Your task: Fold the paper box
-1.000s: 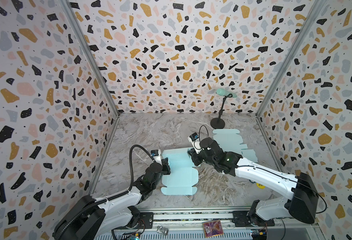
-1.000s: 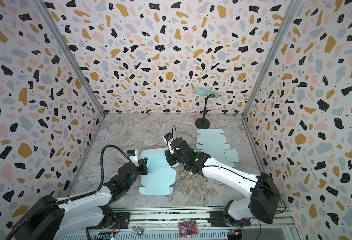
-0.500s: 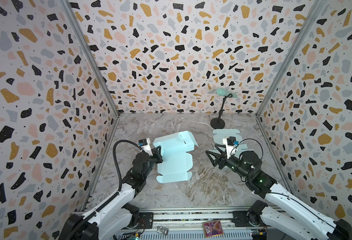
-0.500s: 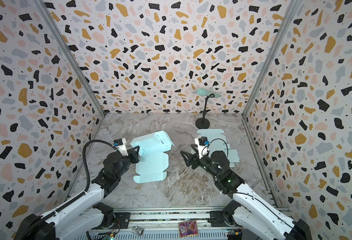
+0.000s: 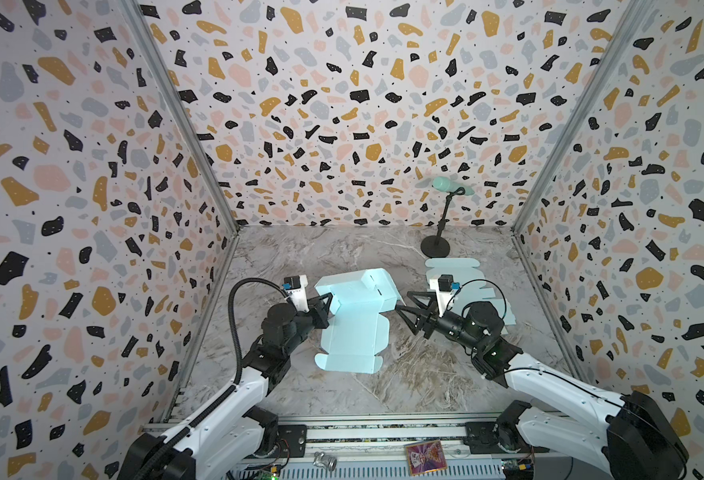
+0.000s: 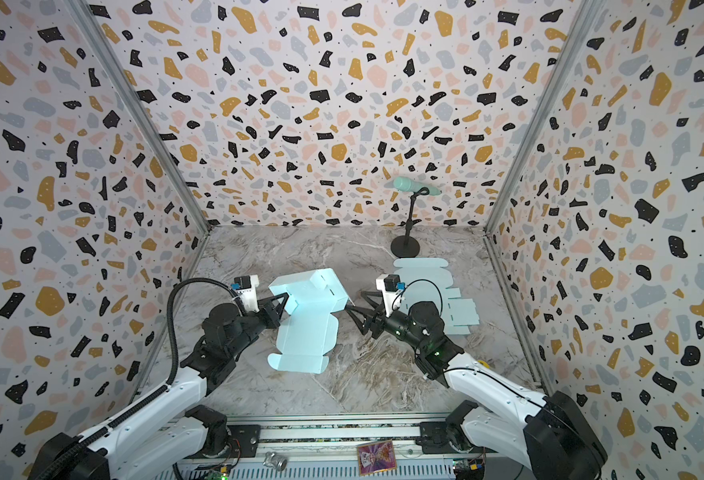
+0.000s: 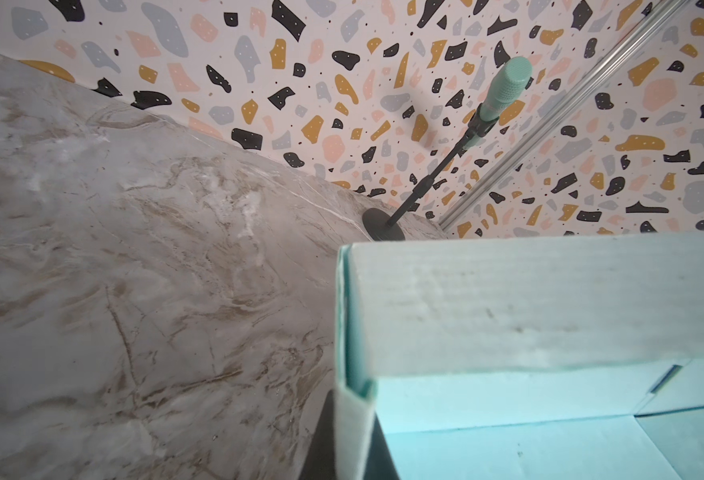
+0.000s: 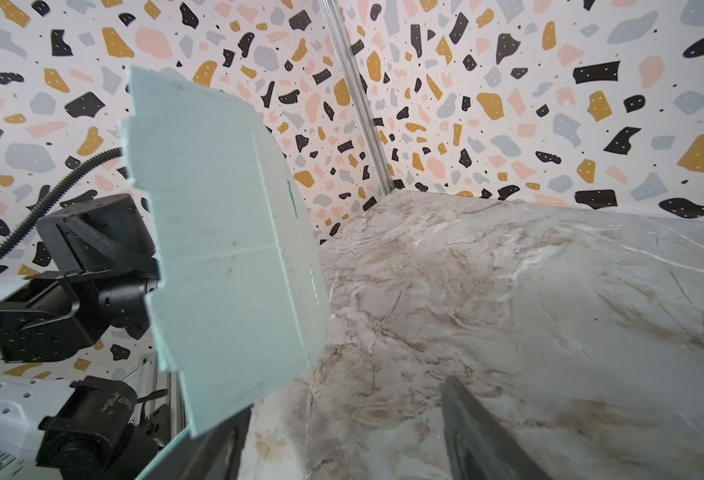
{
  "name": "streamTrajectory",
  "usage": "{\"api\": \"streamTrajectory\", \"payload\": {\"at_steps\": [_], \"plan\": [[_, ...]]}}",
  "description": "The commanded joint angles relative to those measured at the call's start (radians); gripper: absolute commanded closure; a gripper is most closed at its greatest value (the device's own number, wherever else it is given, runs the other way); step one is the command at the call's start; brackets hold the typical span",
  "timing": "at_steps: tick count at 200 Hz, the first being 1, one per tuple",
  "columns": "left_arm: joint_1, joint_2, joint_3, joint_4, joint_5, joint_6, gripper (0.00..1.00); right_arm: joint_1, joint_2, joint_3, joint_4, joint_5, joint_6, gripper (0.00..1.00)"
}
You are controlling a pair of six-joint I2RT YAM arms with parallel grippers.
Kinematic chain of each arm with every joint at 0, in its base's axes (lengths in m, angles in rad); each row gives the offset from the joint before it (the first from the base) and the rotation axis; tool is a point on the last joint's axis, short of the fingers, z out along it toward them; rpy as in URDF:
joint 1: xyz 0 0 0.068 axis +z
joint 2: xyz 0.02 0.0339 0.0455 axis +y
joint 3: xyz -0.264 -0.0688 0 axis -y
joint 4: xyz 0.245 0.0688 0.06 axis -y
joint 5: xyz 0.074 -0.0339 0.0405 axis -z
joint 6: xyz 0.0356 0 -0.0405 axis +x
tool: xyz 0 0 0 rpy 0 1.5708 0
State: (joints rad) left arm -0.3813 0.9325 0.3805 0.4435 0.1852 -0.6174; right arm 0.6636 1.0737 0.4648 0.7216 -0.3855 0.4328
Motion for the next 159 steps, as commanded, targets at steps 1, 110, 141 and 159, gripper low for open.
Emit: {"api": "streamTrajectory", "payload": {"at_steps": [1,110,141,159], "plan": [[0.005,0.002,0.015,0.075,0.048,-0.004,1.00,0.010,0.026,0.053,0.112,-0.034,0.030,0.28],[0.004,0.007,-0.002,0.085,0.067,0.008,1.00,0.071,0.197,0.134,0.122,0.034,0.093,0.30],[0.004,-0.004,-0.005,0.072,0.063,0.020,1.00,0.072,0.210,0.150,0.046,0.054,0.087,0.34],[0.004,-0.005,-0.006,0.069,0.054,0.020,1.00,0.076,0.209,0.167,-0.031,0.070,0.061,0.36]]}}
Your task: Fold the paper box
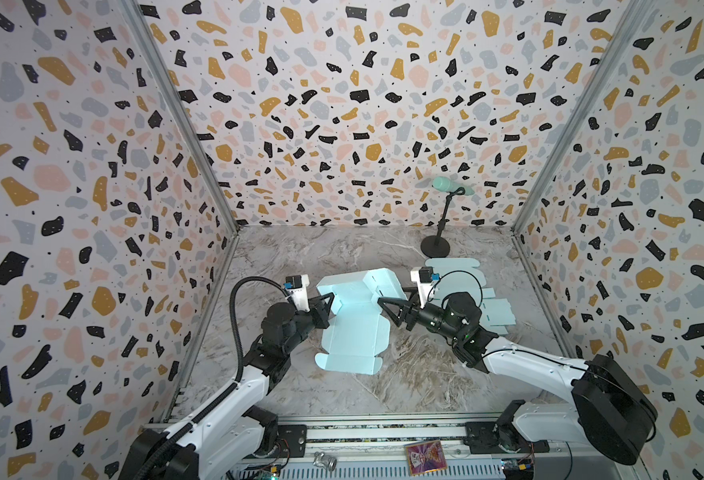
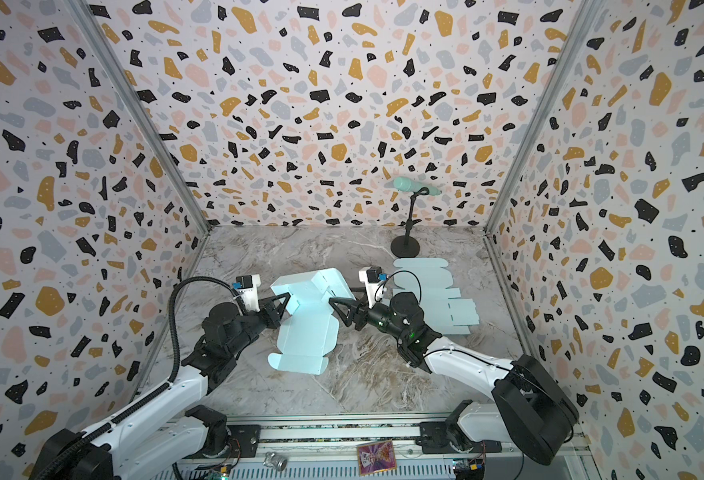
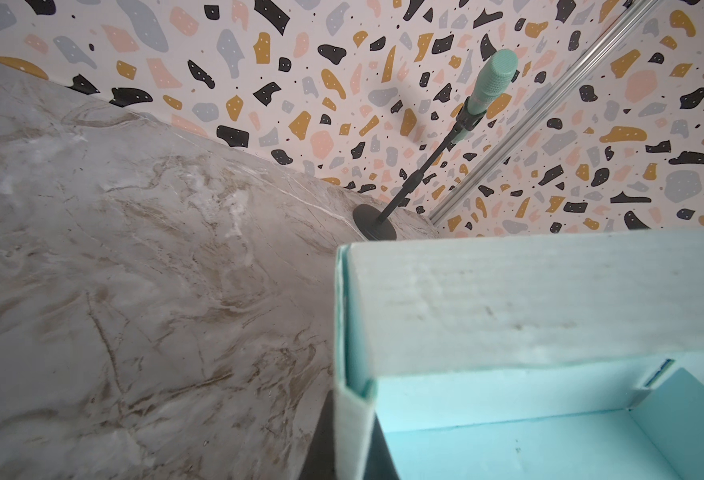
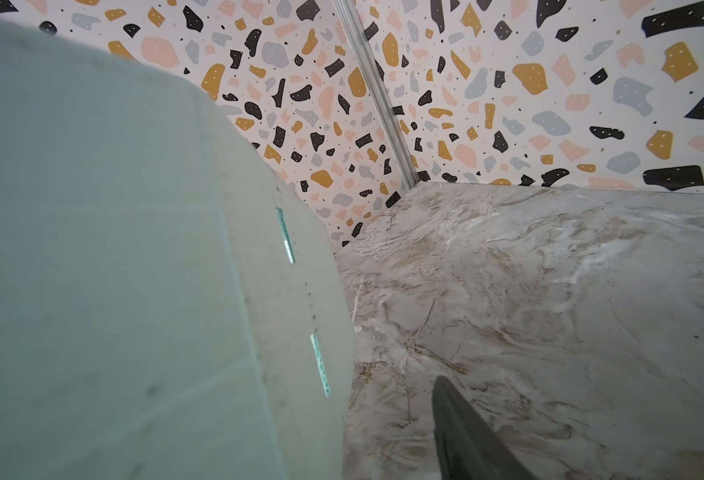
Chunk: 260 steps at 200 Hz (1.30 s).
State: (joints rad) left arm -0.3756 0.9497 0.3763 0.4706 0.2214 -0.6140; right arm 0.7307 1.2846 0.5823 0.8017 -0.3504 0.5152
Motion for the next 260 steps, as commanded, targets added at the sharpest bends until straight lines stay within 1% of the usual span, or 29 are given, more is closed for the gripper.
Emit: {"api": "streamTrajectory", "payload": {"at_steps": [1,18,36,58,93,119,140,157,182,218,260], "plan": [[-0.002,-0.023,-0.002,0.042,0.017,0.017,1.00,0.010,-0.003,0.050,-0.116,0.035,-0.023,0.37],[-0.002,-0.020,-0.001,0.029,0.001,0.015,1.00,0.013,-0.032,0.058,-0.192,0.055,-0.058,0.38],[0.004,-0.010,0.008,-0.004,-0.020,0.016,1.00,0.012,-0.105,0.046,-0.256,0.074,-0.097,0.37],[0.028,0.017,0.022,-0.028,0.009,0.025,1.00,0.011,-0.231,0.027,-0.329,0.089,-0.145,0.35],[0.047,0.055,0.063,-0.075,0.065,0.070,1.00,-0.032,-0.391,0.011,-0.436,0.018,-0.192,0.35],[0.050,0.064,0.094,-0.111,0.095,0.100,1.00,-0.072,-0.465,-0.006,-0.488,-0.009,-0.217,0.36],[0.050,0.072,0.108,-0.128,0.114,0.118,1.00,-0.123,-0.439,-0.003,-0.523,-0.030,-0.222,0.40],[0.050,0.079,0.114,-0.145,0.120,0.135,1.00,-0.129,-0.392,0.010,-0.521,-0.043,-0.228,0.44],[0.051,0.095,0.121,-0.166,0.122,0.150,1.00,-0.126,-0.313,0.039,-0.478,-0.112,-0.231,0.47],[0.051,0.116,0.121,-0.165,0.124,0.151,1.00,-0.074,-0.225,0.078,-0.455,-0.132,-0.254,0.49],[0.050,0.144,0.116,-0.150,0.131,0.148,1.00,-0.028,-0.149,0.107,-0.428,-0.131,-0.262,0.57]]}}
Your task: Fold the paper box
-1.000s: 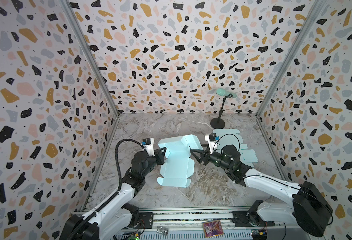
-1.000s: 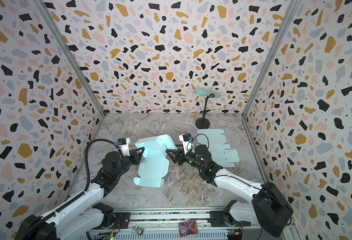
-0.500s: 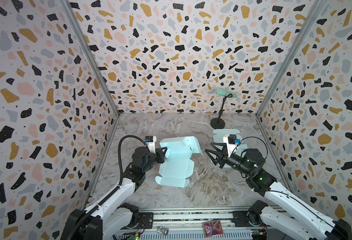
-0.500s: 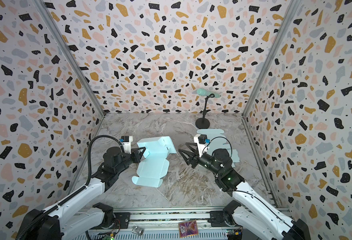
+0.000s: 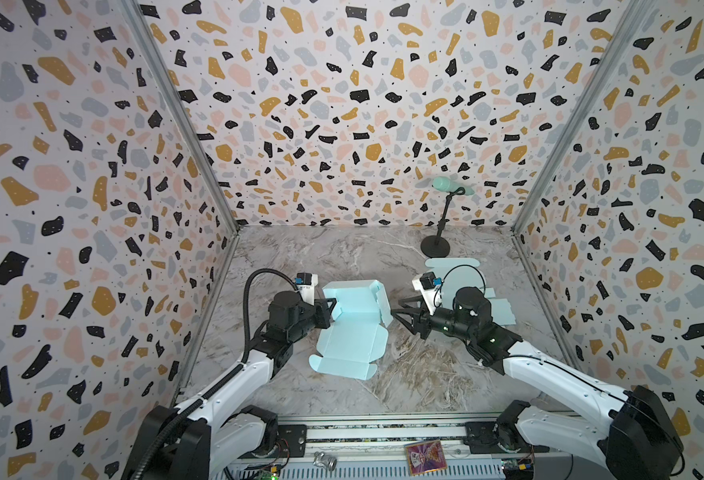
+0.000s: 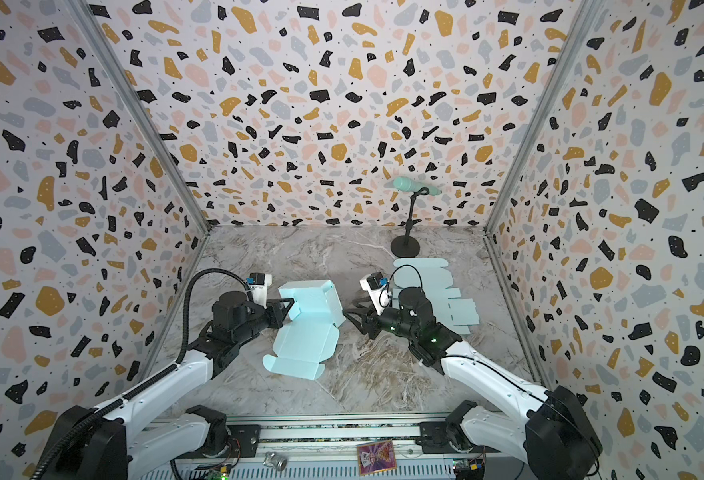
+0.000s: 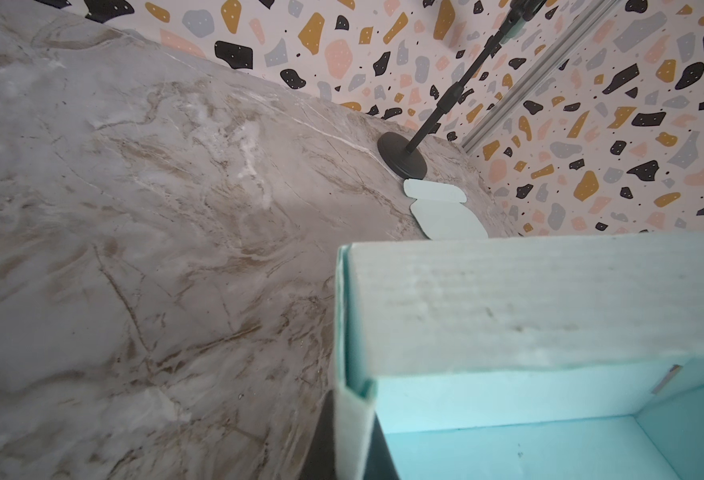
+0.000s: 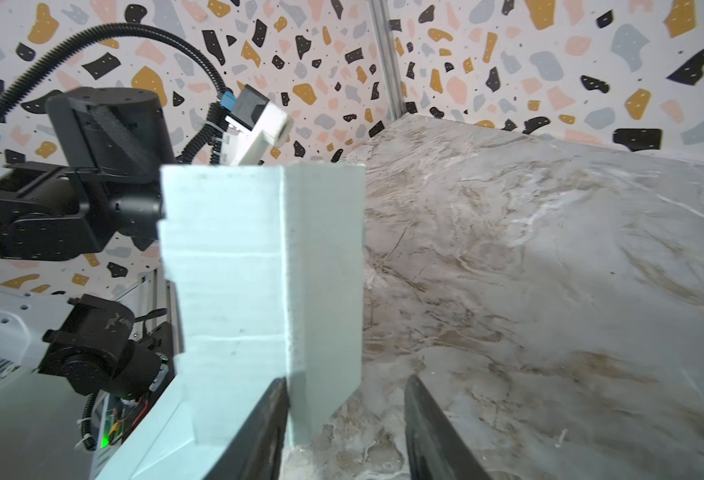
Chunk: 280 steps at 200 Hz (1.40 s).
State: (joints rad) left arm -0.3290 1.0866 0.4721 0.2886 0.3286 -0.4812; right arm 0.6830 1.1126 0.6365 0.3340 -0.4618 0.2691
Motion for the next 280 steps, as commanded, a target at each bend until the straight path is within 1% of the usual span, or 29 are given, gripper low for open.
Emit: {"api": "streamTrajectory", "payload": {"at_steps": [1,23,44,67,106,132,188,228,280], "plan": [[0.004,0.008,0.020,0.032,0.023,0.016,1.00,0.021,0.024,0.053,0.041,-0.019,-0.016,0.57],[0.005,0.015,0.020,0.031,0.018,0.019,1.00,0.037,0.066,0.070,0.056,-0.021,-0.014,0.61],[0.004,0.019,0.020,0.027,0.010,0.024,1.00,0.051,0.103,0.090,0.063,-0.017,-0.014,0.62],[0.004,0.023,0.017,0.018,-0.014,0.027,1.00,0.068,0.134,0.112,0.056,0.019,-0.012,0.63],[0.005,0.019,0.004,0.010,-0.067,0.018,1.00,0.130,0.193,0.179,-0.025,0.179,-0.027,0.62],[0.004,0.020,-0.008,0.008,-0.101,0.006,1.00,0.164,0.234,0.205,-0.055,0.261,-0.008,0.60],[0.004,0.003,-0.033,0.030,-0.125,-0.020,1.00,0.203,0.283,0.250,-0.122,0.427,0.045,0.56],[0.004,-0.015,-0.043,0.034,-0.135,-0.025,1.00,0.223,0.300,0.272,-0.138,0.465,0.044,0.55],[0.003,-0.038,-0.055,0.033,-0.148,-0.022,1.00,0.239,0.329,0.295,-0.146,0.487,0.047,0.55]]}}
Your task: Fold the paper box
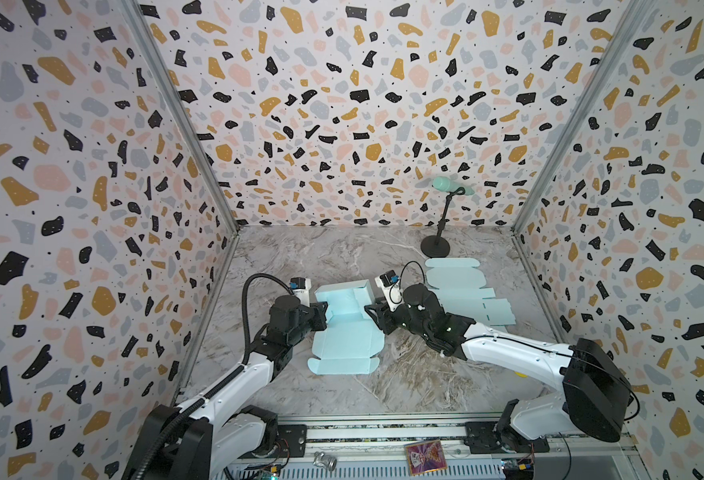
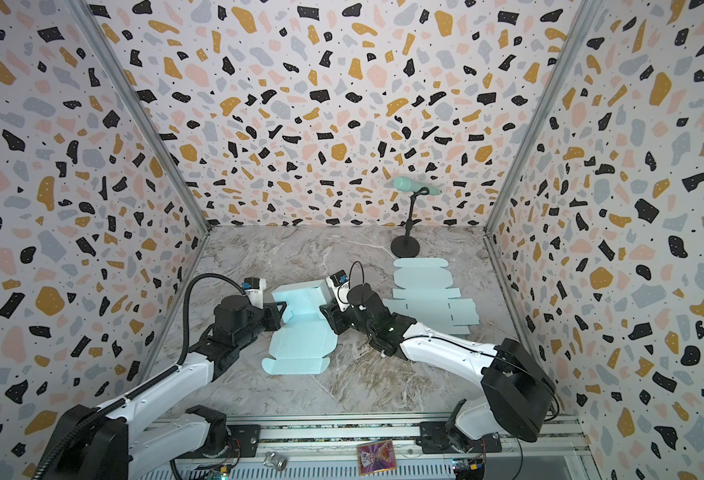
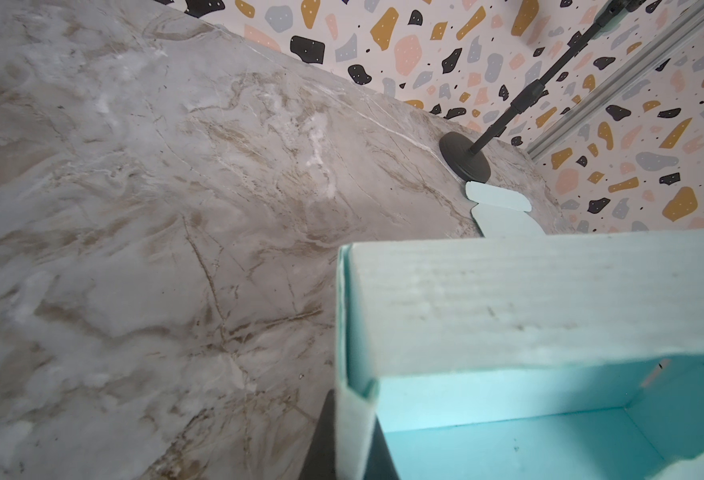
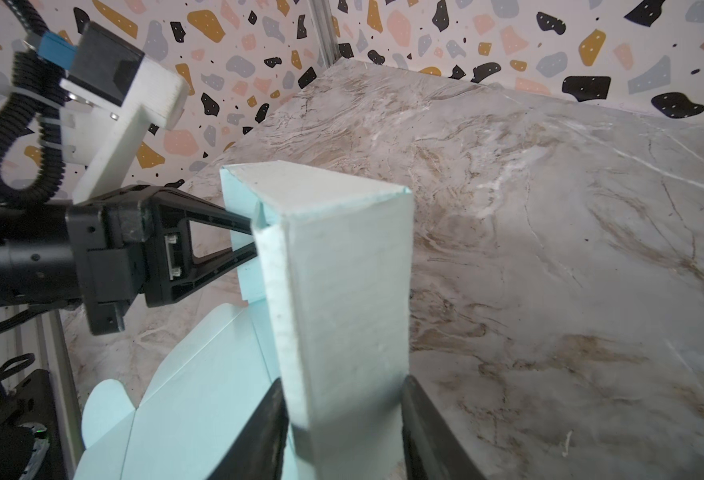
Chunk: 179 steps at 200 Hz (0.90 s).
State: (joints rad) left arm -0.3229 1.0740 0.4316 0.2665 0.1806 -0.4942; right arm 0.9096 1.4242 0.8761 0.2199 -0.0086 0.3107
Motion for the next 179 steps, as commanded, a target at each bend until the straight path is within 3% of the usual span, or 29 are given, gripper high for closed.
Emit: {"api": "streamTrajectory", "payload": {"at_steps": [1,106,179], "plan": [[-0.004,-0.027,-0.014,0.055,-0.001,-0.010,1.00,0.013,0.019,0.057,-0.033,0.035,0.004,0.55],[-0.004,-0.031,-0.023,0.042,-0.021,0.003,1.00,0.059,0.091,0.141,-0.088,0.133,0.000,0.55],[-0.006,-0.013,-0.018,0.033,-0.045,0.006,1.00,0.114,0.188,0.297,-0.206,0.310,-0.037,0.55]]}}
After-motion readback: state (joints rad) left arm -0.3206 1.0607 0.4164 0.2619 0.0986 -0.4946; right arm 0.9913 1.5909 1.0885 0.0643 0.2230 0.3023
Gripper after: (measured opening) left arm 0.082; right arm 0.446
